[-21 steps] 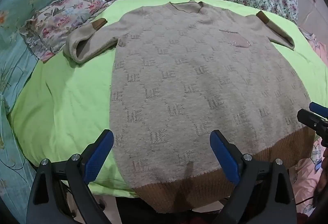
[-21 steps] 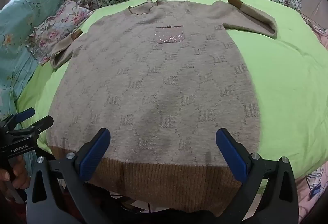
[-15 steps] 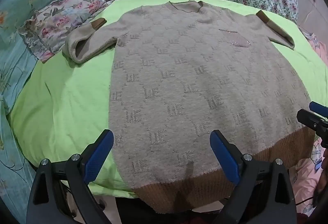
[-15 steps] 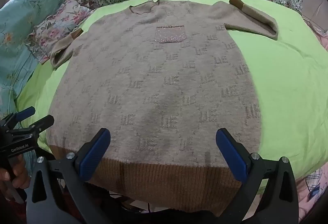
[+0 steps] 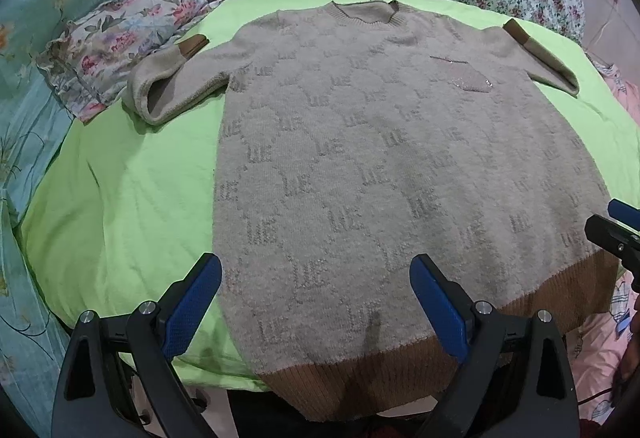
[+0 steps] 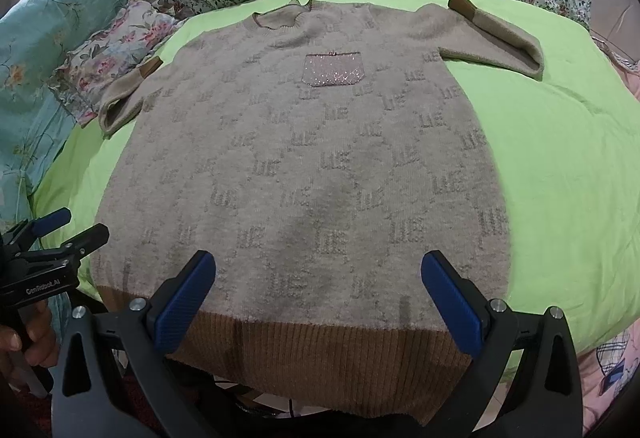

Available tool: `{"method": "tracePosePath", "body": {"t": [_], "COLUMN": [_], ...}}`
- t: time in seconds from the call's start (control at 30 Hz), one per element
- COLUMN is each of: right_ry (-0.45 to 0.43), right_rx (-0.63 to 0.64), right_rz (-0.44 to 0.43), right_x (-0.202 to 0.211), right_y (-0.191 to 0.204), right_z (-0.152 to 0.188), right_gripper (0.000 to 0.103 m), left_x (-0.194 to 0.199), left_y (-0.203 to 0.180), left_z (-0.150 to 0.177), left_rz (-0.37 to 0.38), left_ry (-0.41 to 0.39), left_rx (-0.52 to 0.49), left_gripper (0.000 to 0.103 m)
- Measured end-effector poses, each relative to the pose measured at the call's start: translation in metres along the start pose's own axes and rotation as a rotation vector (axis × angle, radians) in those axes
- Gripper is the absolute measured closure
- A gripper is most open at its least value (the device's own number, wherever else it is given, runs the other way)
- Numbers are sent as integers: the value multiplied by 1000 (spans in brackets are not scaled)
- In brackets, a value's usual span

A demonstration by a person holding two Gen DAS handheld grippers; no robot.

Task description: Fold small clothes

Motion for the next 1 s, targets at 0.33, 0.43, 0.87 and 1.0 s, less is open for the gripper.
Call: {"method": "tracePosePath", "body": {"t": [0.33,0.43,0.87,1.0], "right_ry": [-2,5,-12,-21], "right_rx": [-7,-8,5,15], "right_rz": [5,11,19,24], "right_x": [2,2,3,2], "right_y": [0,0,1,1], "right_z": [-2,-2,-9,-10], "right_gripper": [0,0,0,0], "left_x": [-1,-2,-4,-4], "left_y": [3,2,2,3], "left_z": [-4,-5,-13,-15], "left_rz": [-14,-4,15,-41], "left_ry": [3,6,23,3], "left_rx": [12,19,27,-4], "left_gripper": [7,7,7,7]}}
Point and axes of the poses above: each gripper's, at about its wrist camera, not at the fingertips, and x roughly against the way its jaws point, y to its left, z to its underside, the point moved 4 cm from there along -x, roughly the way its jaws point, and after that the axes turned 13 degrees about -x, right-handed, at the moved point
